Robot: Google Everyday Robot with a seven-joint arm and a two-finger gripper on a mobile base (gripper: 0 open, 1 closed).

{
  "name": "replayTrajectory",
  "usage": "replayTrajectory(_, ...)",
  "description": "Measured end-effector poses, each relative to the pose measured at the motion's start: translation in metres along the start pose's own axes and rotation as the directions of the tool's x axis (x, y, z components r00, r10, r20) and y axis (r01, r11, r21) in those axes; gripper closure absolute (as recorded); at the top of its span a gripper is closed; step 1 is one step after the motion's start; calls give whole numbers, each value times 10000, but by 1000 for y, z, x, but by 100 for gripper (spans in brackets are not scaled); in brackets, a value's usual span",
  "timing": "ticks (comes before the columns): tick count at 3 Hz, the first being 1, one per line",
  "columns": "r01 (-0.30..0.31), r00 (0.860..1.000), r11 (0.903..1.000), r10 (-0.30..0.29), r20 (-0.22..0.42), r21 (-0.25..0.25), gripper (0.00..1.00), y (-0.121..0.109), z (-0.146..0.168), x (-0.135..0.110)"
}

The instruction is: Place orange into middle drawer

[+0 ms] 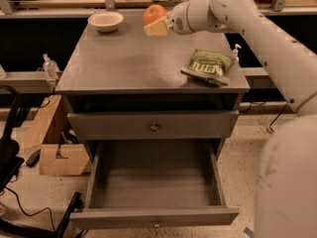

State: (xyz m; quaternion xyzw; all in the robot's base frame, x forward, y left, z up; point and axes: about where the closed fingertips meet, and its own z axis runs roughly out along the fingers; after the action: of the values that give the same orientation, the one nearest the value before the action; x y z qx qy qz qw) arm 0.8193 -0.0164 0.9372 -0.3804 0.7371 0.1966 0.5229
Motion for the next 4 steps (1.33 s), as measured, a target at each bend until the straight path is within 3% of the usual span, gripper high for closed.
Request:
replayTrajectory(1, 479, 9988, 9968, -486, -94, -640, 100, 64, -68, 4)
replayTrajectory(2, 756, 9935, 9816, -892, -710, -1753, 100, 120, -96, 42)
replayTrajectory(4, 83, 9948, 9275, -455, -907, -3738, 100, 206, -110, 106)
